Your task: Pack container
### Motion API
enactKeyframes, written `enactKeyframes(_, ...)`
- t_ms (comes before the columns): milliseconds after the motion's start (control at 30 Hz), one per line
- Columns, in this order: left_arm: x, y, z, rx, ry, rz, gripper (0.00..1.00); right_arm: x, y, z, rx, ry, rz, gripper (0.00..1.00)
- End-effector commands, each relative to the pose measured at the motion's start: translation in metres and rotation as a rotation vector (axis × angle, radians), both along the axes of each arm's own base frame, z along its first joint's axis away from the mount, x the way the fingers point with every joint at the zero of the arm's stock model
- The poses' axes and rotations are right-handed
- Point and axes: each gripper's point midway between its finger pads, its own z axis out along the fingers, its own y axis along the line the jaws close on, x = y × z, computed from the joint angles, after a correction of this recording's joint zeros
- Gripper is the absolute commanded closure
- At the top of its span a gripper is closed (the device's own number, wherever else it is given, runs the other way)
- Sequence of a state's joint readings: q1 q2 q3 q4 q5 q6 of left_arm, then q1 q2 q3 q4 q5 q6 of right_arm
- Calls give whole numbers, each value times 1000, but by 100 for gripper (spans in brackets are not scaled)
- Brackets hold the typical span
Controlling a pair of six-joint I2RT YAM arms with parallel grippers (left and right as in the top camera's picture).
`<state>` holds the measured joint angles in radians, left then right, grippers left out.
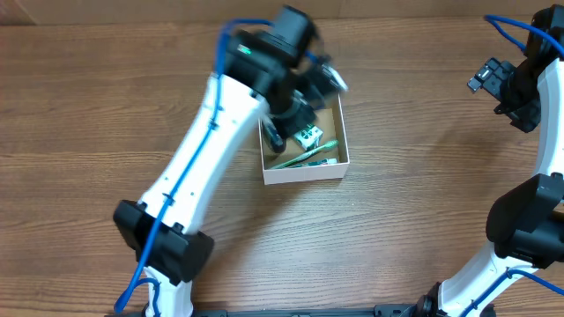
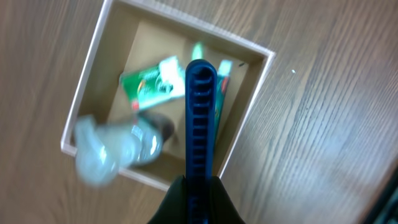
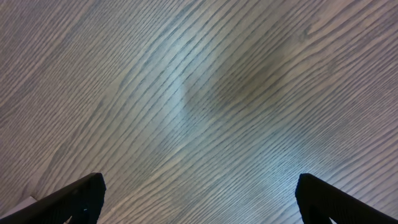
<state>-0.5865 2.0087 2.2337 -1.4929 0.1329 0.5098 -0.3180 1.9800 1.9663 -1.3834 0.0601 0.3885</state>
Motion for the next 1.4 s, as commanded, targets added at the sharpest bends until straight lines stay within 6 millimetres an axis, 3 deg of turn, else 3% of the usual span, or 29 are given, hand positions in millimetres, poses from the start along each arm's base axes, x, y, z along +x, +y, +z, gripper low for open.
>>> enactKeyframes(0,4,-12,-3,109,-129,-170,82,0,-2,4,-18,-5,-6,0)
enactKeyframes(67,7,-12,-19,130,-103,-182,80,0,-2,3,-18,-5,-6,0)
enactKeyframes(133,18,4,-43,183,-55,-146,86,0,-2,3,-18,-6,-6,0)
enactKeyframes(200,30,16,-64,205,-6,-103,82,0,-2,3,-18,-5,-6,0)
enactKeyframes(300,45,27,-74,176,28,49,43,0,-2,3,-18,-5,-6,0)
enactKeyframes(367,40,24,-53,133,12,80,12,0,-2,4,-18,-6,-6,0)
enactKeyframes(400,31,19,-24,99,-34,65,0,0,-2,4,-18,-5,-6,0)
enactKeyframes(533,-12,4,52,-6,-172,2,0,0,-2,4,-18,-5,-6,0)
enactKeyframes(600,-36,5,86,-85,-203,85,0,0,-2,4,-18,-5,-6,0)
enactKeyframes(667,-41,27,115,-133,-258,293,0,0,-2,3,-18,-6,-6,0)
enactKeyframes(700,-40,54,135,-144,-327,454,0,0,-2,4,-18,-5,-6,0)
enactKeyframes(833,-74,97,182,-239,-422,549,0,0,-2,4,-18,-5,-6,0)
enactKeyframes(933,-115,121,172,-190,-335,536,0,0,-2,4,-19,-6,-6,0)
enactKeyframes(1100,-152,159,204,-339,-406,652,0,0,-2,3,-18,-5,-6,0)
enactKeyframes(1167,-174,178,205,-363,-439,657,0,0,-2,3,-18,-5,-6,0)
enactKeyframes(1300,-212,221,168,-309,-470,710,0,0,-2,3,-18,-5,-6,0)
enactKeyframes(1367,-221,241,149,-328,-488,838,0,0,-2,4,-18,-6,-6,0)
